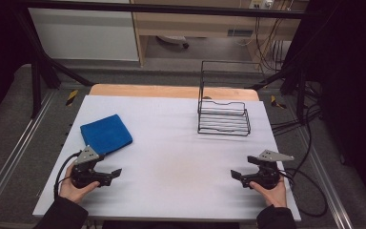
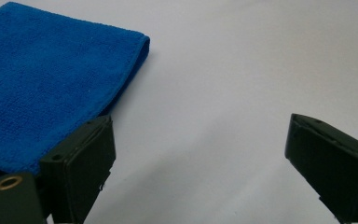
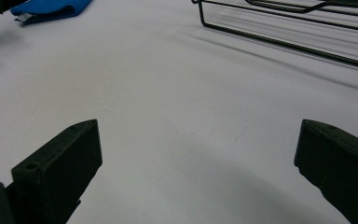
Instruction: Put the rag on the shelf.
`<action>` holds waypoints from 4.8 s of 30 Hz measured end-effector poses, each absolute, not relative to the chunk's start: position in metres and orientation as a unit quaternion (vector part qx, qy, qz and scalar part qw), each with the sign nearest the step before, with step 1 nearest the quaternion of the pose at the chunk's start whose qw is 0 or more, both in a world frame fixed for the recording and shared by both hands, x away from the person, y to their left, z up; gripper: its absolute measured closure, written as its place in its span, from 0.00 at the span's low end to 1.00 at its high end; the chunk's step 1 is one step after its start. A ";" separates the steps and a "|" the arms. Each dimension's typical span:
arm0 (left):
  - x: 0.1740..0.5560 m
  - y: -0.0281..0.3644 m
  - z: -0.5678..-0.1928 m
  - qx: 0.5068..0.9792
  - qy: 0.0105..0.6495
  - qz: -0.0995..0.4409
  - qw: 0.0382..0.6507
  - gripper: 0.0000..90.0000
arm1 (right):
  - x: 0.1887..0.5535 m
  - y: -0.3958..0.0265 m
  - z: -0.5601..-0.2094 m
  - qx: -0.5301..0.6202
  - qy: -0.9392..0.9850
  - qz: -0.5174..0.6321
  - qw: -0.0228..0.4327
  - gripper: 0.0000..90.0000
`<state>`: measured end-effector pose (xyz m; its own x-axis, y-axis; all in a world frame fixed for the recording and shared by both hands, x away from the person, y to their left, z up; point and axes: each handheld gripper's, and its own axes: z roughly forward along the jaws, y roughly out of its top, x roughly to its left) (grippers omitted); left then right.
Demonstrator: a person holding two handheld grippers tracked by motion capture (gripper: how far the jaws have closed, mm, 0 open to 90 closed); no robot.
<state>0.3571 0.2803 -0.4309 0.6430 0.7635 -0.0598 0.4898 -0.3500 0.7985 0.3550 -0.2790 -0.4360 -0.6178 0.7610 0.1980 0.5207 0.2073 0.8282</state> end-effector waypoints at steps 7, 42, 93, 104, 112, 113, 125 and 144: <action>0.357 0.280 -0.430 0.806 0.387 0.164 0.416 0.09 | 0.355 -0.279 -0.436 0.420 0.766 0.470 0.127 0.01; 0.428 0.267 -0.421 0.828 0.423 0.182 0.320 0.40 | 0.354 -0.275 -0.437 0.421 0.768 0.465 0.126 0.02; 0.438 0.287 -0.442 0.822 0.431 0.189 0.322 0.84 | 0.354 -0.275 -0.438 0.414 0.775 0.463 0.120 0.03; 0.434 0.282 -0.445 0.837 0.405 0.210 0.303 0.78 | 0.354 -0.275 -0.437 0.416 0.774 0.463 0.118 0.03; 0.437 0.284 -0.445 0.828 0.422 0.210 0.303 0.92 | 0.354 -0.275 -0.437 0.416 0.772 0.466 0.119 0.03; 0.437 0.284 -0.444 0.829 0.421 0.210 0.303 0.92 | 0.354 -0.275 -0.437 0.416 0.772 0.466 0.119 0.03; 0.435 0.288 -0.438 0.813 0.444 0.194 0.323 0.95 | 0.354 -0.275 -0.437 0.414 0.773 0.466 0.116 0.03; 0.412 0.252 -0.422 0.822 0.410 0.140 0.368 0.95 | 0.354 -0.275 -0.437 0.414 0.774 0.466 0.113 0.03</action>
